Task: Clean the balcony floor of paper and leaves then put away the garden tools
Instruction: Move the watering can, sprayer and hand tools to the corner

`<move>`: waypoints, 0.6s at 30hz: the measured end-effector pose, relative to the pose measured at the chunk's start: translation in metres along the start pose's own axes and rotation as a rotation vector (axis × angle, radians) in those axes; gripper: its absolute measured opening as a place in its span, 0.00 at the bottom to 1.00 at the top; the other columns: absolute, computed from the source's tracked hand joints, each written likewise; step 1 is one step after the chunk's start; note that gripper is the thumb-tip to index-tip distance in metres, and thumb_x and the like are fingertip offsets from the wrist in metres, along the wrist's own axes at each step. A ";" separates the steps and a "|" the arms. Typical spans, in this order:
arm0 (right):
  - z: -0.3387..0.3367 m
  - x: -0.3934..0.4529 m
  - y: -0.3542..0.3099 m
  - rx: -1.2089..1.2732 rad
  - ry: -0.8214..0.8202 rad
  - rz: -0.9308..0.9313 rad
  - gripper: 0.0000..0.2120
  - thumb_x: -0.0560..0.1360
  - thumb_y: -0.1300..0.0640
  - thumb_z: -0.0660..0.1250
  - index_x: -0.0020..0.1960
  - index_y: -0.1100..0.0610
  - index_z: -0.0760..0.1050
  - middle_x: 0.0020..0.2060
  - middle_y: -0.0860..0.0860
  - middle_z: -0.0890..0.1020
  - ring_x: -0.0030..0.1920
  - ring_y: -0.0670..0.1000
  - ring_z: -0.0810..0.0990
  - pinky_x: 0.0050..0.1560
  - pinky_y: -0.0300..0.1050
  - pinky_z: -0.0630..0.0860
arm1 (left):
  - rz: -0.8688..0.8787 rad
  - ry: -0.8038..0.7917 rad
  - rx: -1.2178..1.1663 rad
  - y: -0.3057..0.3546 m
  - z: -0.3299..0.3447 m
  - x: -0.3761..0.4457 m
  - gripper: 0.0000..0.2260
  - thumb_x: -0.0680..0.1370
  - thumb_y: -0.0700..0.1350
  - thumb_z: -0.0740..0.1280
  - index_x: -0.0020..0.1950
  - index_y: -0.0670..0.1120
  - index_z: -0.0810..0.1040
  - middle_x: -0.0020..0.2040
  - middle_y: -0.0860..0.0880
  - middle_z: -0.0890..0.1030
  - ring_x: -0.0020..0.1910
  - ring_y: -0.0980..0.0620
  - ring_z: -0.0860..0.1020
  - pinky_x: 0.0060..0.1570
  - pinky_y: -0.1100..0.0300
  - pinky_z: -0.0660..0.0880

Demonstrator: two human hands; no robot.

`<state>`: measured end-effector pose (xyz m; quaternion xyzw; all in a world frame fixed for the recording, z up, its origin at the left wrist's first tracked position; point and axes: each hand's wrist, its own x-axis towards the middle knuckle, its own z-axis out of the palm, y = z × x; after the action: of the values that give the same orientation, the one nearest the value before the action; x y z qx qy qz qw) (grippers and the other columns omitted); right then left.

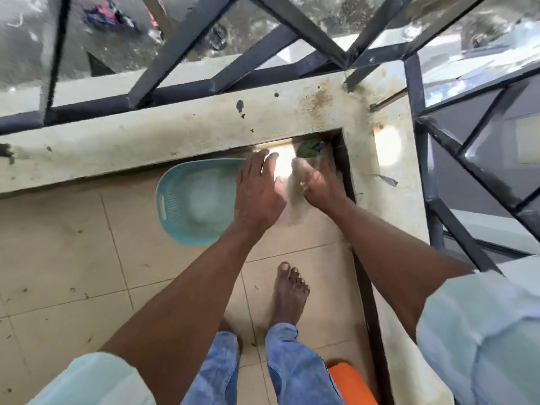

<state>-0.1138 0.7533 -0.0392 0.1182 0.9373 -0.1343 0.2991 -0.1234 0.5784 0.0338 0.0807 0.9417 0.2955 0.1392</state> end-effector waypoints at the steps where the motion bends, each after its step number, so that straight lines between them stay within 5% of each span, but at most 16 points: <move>1: 0.002 0.011 0.000 -0.035 -0.018 -0.007 0.35 0.75 0.42 0.59 0.79 0.44 0.49 0.78 0.58 0.47 0.77 0.60 0.52 0.71 0.56 0.60 | 0.007 0.007 -0.002 0.000 0.003 0.003 0.24 0.73 0.45 0.55 0.67 0.40 0.73 0.66 0.40 0.73 0.67 0.39 0.70 0.66 0.45 0.67; 3: 0.005 0.029 -0.005 -0.040 -0.137 0.011 0.36 0.75 0.43 0.61 0.78 0.39 0.46 0.78 0.57 0.39 0.77 0.58 0.41 0.75 0.57 0.51 | 0.038 0.027 0.012 -0.005 0.008 0.006 0.24 0.73 0.46 0.55 0.67 0.41 0.73 0.66 0.41 0.73 0.67 0.40 0.69 0.67 0.47 0.66; 6: 0.013 0.034 -0.012 -0.023 -0.215 0.067 0.38 0.76 0.44 0.60 0.79 0.44 0.41 0.77 0.53 0.36 0.77 0.56 0.37 0.76 0.56 0.43 | 0.080 0.064 0.047 -0.017 0.010 0.004 0.21 0.73 0.42 0.58 0.66 0.41 0.74 0.66 0.42 0.74 0.67 0.42 0.69 0.67 0.49 0.66; 13: 0.025 -0.038 -0.006 0.074 0.113 0.005 0.33 0.76 0.57 0.59 0.78 0.59 0.53 0.76 0.52 0.59 0.72 0.55 0.64 0.69 0.50 0.67 | 0.145 -0.033 0.157 -0.021 -0.020 -0.026 0.18 0.73 0.39 0.64 0.64 0.41 0.75 0.62 0.42 0.75 0.62 0.41 0.71 0.65 0.47 0.66; 18: -0.009 -0.170 -0.035 0.370 0.326 0.250 0.14 0.75 0.67 0.61 0.59 0.63 0.75 0.56 0.56 0.80 0.51 0.57 0.80 0.47 0.41 0.75 | 0.149 -0.301 0.286 0.012 -0.082 -0.077 0.20 0.75 0.40 0.64 0.68 0.41 0.73 0.68 0.42 0.73 0.68 0.40 0.68 0.68 0.48 0.59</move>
<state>0.0059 0.6990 0.0752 0.3058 0.9106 -0.2444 0.1321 -0.0753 0.5266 0.1220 0.2120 0.9341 0.1529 0.2433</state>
